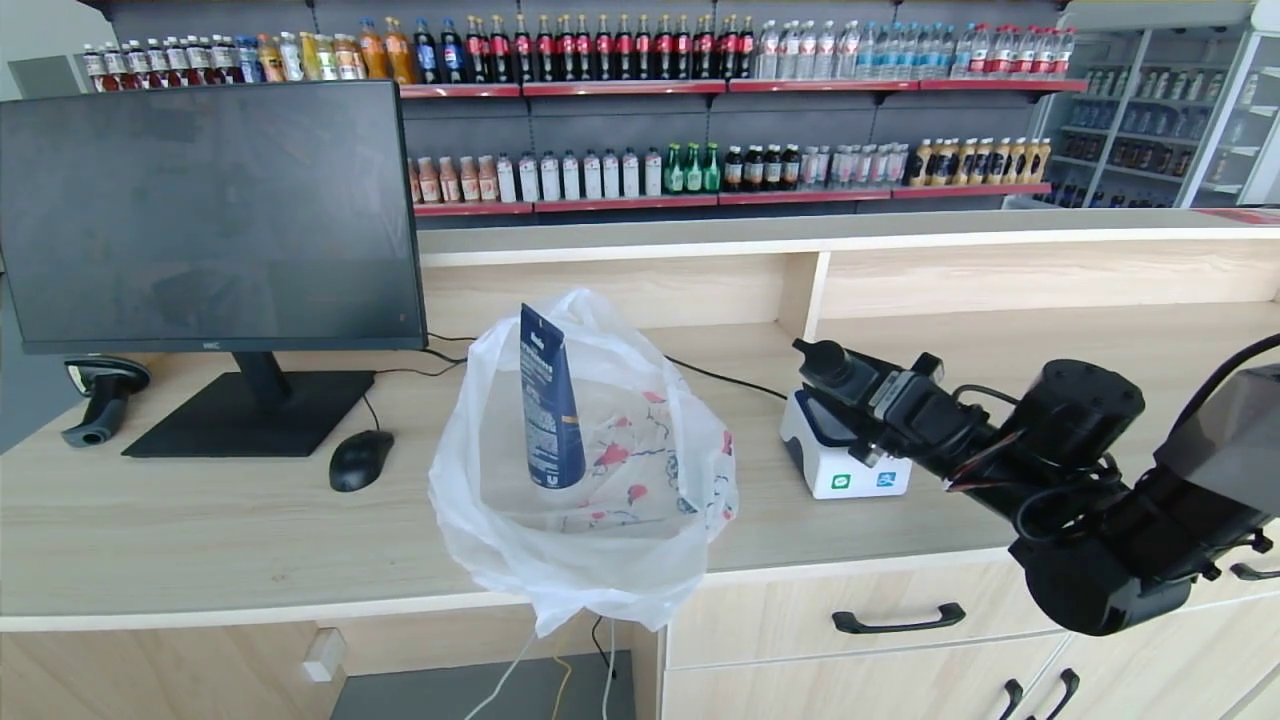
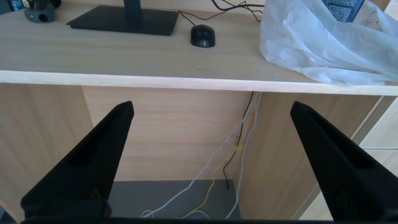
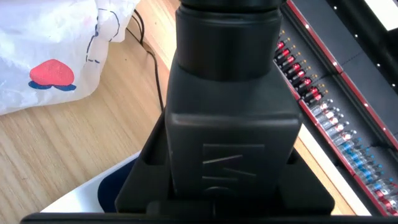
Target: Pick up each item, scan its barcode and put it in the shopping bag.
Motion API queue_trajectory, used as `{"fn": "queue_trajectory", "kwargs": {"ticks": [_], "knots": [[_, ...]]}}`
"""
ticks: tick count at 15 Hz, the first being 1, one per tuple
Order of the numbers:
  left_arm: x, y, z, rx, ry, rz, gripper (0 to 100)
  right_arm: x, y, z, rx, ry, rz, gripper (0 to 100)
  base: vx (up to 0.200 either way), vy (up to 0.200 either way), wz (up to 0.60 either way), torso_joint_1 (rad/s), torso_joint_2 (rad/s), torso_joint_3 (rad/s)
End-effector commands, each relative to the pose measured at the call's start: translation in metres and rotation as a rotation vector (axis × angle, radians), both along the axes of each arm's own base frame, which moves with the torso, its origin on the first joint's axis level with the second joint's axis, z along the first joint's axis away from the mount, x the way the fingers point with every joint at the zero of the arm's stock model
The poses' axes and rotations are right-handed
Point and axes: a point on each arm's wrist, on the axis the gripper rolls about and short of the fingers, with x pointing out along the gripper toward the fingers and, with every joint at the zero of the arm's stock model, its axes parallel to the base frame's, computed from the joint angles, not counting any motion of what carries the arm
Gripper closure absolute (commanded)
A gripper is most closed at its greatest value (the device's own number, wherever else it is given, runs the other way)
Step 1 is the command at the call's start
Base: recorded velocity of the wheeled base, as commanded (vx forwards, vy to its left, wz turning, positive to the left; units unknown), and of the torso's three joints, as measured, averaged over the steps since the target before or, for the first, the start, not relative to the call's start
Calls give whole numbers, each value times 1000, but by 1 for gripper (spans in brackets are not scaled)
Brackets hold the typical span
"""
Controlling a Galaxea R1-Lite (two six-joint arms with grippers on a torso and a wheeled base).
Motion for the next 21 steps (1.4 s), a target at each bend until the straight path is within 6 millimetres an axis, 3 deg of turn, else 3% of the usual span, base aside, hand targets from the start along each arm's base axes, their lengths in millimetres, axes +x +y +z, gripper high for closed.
{"fn": "queue_trajectory", "kwargs": {"ticks": [1,17,21], "knots": [[0,0,0,-1,0,2,0,1,0,-2,0,2,0,100,0,0,0,0,0,0],[0,0,0,-1,0,2,0,0,-1,1,9,2,-1,100,0,0,0,0,0,0],[0,0,0,1,0,3,0,-9,1,18,45,-20,16,100,0,0,0,0,0,0]]}}
